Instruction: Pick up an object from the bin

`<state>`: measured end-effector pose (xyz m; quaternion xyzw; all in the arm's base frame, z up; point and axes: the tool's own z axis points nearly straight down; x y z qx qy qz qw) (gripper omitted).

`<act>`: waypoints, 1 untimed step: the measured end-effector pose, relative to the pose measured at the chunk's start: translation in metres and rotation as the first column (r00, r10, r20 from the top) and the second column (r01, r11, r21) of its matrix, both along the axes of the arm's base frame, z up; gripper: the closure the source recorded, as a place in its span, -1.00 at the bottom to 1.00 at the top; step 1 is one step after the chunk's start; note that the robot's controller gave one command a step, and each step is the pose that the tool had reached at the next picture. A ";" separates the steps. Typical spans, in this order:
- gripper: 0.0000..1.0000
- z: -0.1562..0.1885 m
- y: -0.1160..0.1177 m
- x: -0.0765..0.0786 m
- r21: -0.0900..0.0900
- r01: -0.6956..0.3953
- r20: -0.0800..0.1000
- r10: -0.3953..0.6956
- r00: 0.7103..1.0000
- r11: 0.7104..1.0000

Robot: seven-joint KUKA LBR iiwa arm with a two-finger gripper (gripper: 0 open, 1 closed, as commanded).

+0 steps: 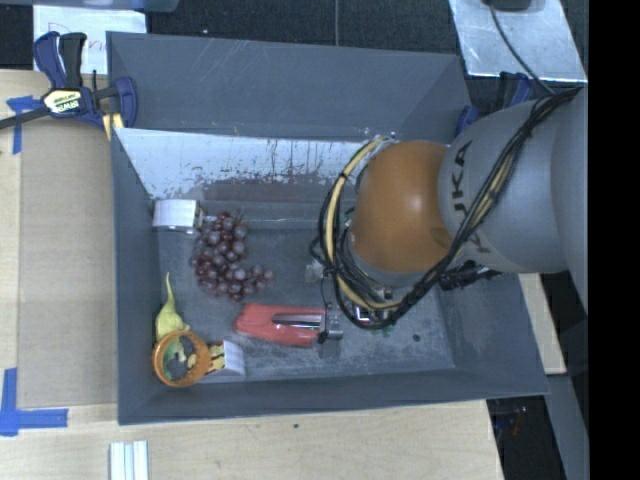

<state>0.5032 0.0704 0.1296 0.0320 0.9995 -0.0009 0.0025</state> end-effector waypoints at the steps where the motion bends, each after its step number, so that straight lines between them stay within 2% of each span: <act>1: -1.00 0.013 -0.002 0.002 0.001 -0.004 0.010 0.004 1.000 1.000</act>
Offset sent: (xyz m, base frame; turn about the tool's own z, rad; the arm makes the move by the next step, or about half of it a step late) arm 0.0027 0.0311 -0.0174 0.0918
